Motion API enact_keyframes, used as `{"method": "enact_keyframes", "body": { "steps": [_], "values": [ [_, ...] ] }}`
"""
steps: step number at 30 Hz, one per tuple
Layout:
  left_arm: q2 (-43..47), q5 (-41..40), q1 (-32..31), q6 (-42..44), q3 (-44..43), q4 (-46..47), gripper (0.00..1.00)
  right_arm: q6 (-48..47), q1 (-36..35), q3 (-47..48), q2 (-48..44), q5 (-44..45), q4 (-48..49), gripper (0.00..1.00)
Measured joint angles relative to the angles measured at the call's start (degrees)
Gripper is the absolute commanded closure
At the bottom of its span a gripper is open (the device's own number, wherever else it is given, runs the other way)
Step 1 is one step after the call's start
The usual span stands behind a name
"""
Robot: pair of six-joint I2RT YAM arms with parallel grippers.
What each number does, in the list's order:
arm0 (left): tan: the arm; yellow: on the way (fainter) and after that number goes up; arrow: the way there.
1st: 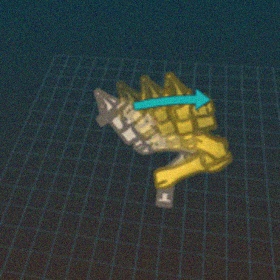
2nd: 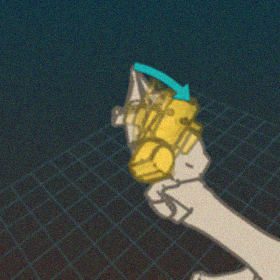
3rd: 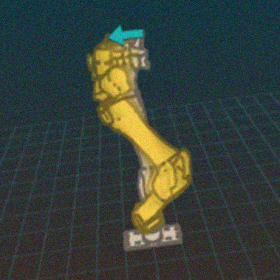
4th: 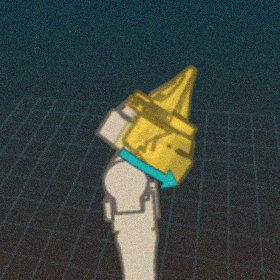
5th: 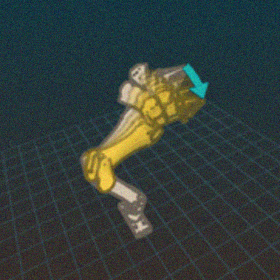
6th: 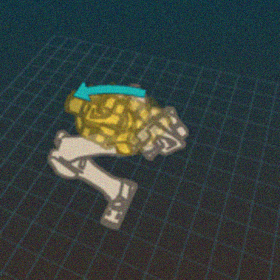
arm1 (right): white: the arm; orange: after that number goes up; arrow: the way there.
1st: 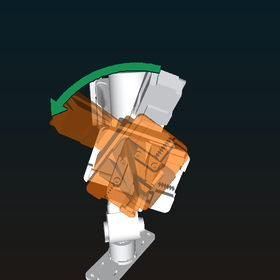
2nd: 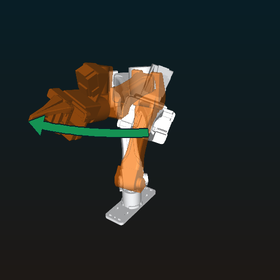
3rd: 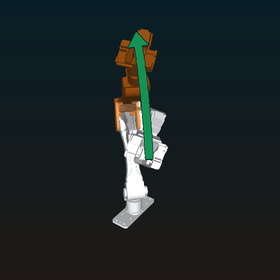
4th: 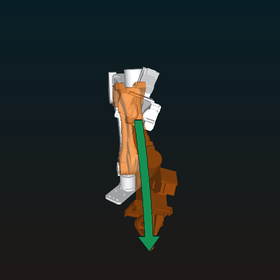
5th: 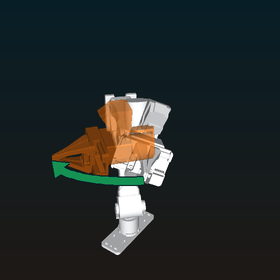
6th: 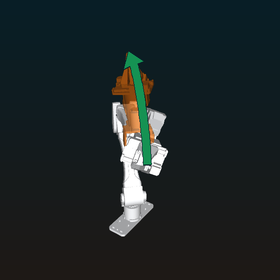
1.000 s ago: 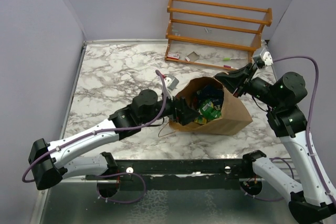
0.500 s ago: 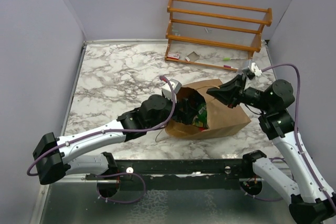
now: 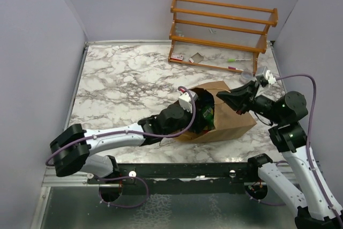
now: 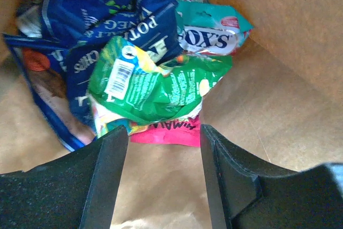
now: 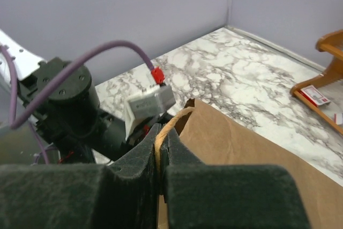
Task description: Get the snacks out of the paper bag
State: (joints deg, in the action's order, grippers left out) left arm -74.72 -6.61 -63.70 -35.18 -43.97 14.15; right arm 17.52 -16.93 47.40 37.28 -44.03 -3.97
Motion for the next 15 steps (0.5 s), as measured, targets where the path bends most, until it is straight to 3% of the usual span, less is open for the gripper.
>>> {"method": "enact_keyframes", "body": {
  "steps": [7,15],
  "values": [
    [-9.35,2.29,-3.72,0.09,-2.23,4.83,0.41,-2.73,0.00,0.96,-1.49,7.34,-7.04,0.98],
    [-3.52,0.96,-4.20,4.11,-2.43,0.94,0.22,-6.29,0.00,0.94,-7.15,16.94,-15.04,0.98]
  ]
}}
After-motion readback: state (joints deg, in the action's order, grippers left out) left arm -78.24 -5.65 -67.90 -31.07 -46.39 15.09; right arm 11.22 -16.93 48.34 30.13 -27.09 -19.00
